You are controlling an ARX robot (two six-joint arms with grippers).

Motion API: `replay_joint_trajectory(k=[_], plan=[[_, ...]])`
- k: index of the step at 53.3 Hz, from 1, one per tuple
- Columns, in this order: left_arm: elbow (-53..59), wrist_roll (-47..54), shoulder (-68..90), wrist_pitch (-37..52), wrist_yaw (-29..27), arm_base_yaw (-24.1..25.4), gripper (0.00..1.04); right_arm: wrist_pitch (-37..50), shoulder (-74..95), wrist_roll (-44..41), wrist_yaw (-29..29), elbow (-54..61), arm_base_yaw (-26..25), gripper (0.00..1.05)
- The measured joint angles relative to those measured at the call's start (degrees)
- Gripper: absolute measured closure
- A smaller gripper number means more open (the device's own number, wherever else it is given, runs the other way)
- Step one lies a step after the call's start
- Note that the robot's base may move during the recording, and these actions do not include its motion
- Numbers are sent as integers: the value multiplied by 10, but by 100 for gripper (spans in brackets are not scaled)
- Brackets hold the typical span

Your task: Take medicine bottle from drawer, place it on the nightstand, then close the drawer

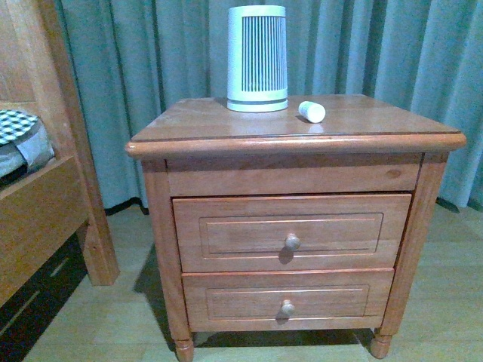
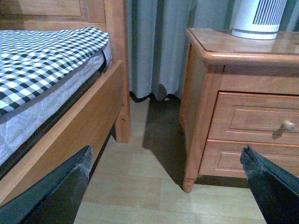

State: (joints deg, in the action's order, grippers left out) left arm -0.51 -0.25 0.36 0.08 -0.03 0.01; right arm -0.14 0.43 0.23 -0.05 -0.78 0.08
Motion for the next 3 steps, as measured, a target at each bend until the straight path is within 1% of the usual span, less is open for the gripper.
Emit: replay_joint_trajectory(k=[3], plan=[[0, 0, 0, 0, 0, 0, 7, 0, 0, 0, 0, 0, 0, 7]])
